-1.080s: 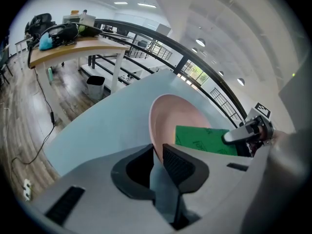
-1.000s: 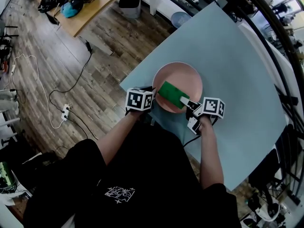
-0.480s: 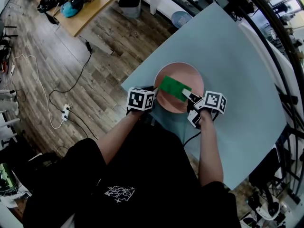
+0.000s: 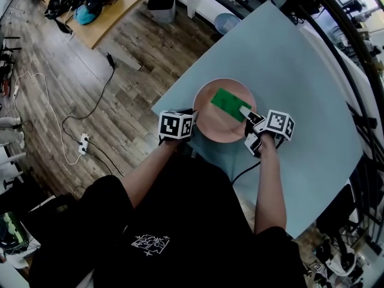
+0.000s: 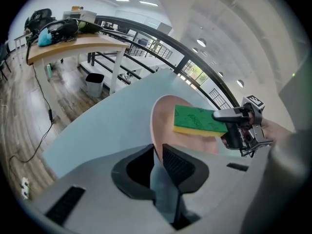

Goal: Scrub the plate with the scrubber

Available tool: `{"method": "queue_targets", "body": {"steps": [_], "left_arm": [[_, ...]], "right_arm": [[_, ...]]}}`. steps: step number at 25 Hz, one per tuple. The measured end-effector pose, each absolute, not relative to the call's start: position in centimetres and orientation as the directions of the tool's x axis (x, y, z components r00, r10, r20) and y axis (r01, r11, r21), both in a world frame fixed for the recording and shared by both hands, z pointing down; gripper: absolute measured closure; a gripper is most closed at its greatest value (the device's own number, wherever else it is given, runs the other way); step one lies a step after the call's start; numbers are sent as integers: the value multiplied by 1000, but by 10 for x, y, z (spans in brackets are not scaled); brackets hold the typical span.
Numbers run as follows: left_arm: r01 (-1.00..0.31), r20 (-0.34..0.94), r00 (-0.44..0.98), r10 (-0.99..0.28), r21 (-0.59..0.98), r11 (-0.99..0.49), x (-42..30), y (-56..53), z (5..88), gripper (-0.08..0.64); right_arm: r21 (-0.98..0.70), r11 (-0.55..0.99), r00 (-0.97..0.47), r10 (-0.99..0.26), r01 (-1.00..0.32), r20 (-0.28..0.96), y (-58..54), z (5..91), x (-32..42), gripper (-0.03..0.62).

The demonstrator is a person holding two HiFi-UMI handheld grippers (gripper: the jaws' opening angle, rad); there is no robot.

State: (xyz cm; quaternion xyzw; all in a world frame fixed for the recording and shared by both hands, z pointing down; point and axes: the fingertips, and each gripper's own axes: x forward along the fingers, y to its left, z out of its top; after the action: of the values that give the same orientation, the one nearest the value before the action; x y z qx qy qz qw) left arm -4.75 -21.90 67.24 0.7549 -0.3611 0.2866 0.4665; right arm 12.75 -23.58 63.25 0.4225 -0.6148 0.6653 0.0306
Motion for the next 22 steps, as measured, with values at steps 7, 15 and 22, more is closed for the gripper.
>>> {"method": "queue_targets", "body": {"steps": [7, 15, 22], "left_arm": [[-817, 776, 567, -277, 489, -304, -46, -218, 671, 499], [-828, 789, 549, -275, 469, -308, -48, -217, 669, 499], [-828, 789, 549, -276, 467, -312, -46, -218, 669, 499]], "right_arm": [[-780, -269, -602, -512, -565, 613, -225, 627, 169, 459], [-751, -273, -579, -499, -601, 644, -200, 622, 197, 459], [-724, -224, -599, -434, -652, 673, -174, 615, 202, 459]]}}
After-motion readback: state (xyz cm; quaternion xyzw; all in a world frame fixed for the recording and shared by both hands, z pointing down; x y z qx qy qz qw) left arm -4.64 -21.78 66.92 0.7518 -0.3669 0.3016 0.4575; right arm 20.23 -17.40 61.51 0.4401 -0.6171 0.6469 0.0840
